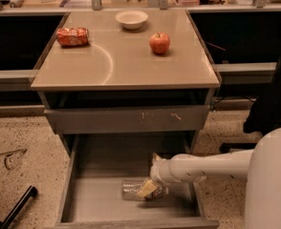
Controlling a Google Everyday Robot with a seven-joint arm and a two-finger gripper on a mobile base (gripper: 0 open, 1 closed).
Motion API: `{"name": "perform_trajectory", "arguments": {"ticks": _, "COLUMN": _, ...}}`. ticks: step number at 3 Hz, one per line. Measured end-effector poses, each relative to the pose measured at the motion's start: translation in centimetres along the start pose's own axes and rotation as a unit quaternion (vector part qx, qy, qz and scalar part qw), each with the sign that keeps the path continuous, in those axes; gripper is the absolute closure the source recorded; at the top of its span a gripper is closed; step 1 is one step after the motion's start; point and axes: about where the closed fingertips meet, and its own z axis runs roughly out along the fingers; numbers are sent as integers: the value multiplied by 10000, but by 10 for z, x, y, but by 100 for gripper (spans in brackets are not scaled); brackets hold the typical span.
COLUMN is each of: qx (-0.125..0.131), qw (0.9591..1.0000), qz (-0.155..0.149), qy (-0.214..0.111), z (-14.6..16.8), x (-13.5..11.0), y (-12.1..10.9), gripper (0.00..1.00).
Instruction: Pick water bottle from middle drawer and place on counter
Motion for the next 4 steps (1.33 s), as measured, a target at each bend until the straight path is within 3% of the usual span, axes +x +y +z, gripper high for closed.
{"name": "perform_trajectory", "arguments": {"ticks": 1, "qx": 89, "qw": 9997, "qz": 235, "qy": 28, "z": 1, "x": 25, "y": 6, "gripper": 0}}
{"name": "perform_trajectory", "arguments": {"ticks": 2, "qx": 24, "qw": 9994, "qz": 349, "qy": 2, "z": 8, "x": 39, "y": 12, "gripper": 0}}
{"name": "perform_trajectory", "arguments": {"ticks": 3, "qx": -299, "qw": 9985, "qz": 378, "qy": -272, "z": 25, "x": 42, "y": 17, "gripper": 19}}
{"name": "perform_trajectory", "arguments": {"ticks": 4, "qx": -581, "qw": 9973, "qz": 377, "qy": -236, "z": 26, "x": 42, "y": 22, "gripper": 42}}
